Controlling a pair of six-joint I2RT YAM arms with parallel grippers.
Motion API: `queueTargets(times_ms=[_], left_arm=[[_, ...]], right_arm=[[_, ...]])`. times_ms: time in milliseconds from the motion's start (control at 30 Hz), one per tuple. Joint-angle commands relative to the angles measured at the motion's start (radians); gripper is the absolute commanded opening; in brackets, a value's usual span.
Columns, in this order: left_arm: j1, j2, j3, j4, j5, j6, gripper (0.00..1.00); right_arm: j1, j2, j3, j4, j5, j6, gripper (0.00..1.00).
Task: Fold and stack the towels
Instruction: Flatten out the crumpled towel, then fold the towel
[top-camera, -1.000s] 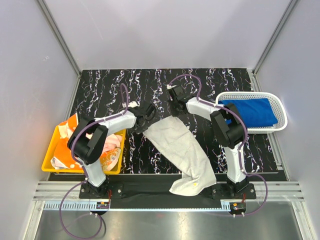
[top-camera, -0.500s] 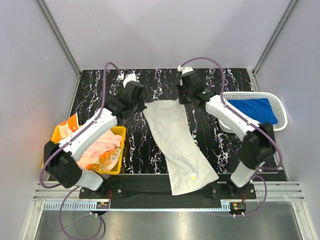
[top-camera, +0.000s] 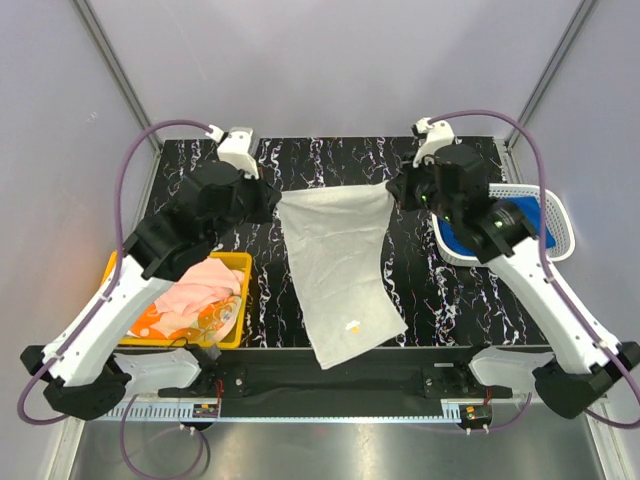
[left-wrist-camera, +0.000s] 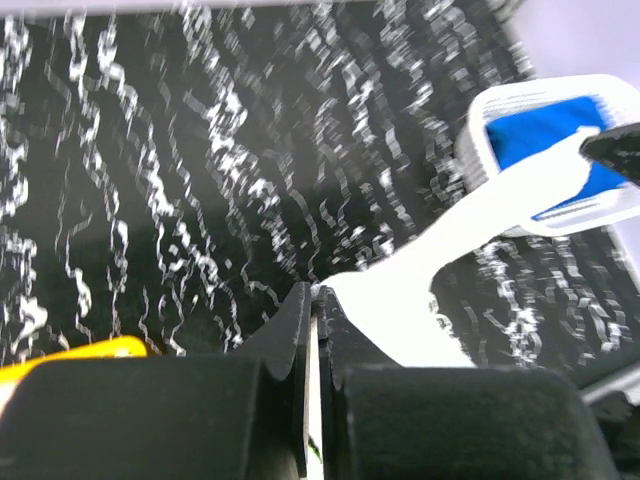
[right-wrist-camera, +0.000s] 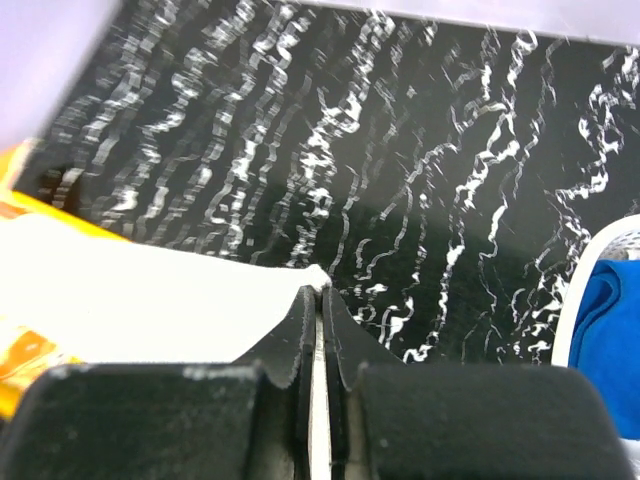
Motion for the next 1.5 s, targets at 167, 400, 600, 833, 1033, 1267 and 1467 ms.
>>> queueTargets(times_ms=[167,400,600,833,1033,1267,1467], left_arm=[[0.049,0.076,0.16,0.002,0.046,0.092,0.0],[0.257,0.313,0.249,0.135,0.205,0.064,0.0],[0.422,0.667,0.408,0.257,0.362,0.023,0.0],[0.502,0.997,0.7,0.243,0.457,-0.015,0.0],[0.528,1.002,0.723,0.263,0.485,-0.028,0.0],[0.535,0.998,0.771,0.266,0.529,-0.061,0.0],[0.532,0.932,0.532,0.337,0.566,-0.081,0.0]], right_arm=[[0.009,-0.015,0.101,-0.061,0.038,0.012,0.0],[-0.12,0.286,0.195,0.051,0.037,-0.025,0.0],[-0.257,0.582,0.38,0.194,0.004,-0.047,0.0],[-0.312,0.881,0.686,0.154,-0.051,-0.028,0.0],[-0.314,0.894,0.727,0.142,-0.033,-0.031,0.0],[-0.315,0.86,0.737,0.126,-0.046,-0.025,0.0],[-0.314,0.817,0.585,0.164,-0.071,-0.001,0.0]])
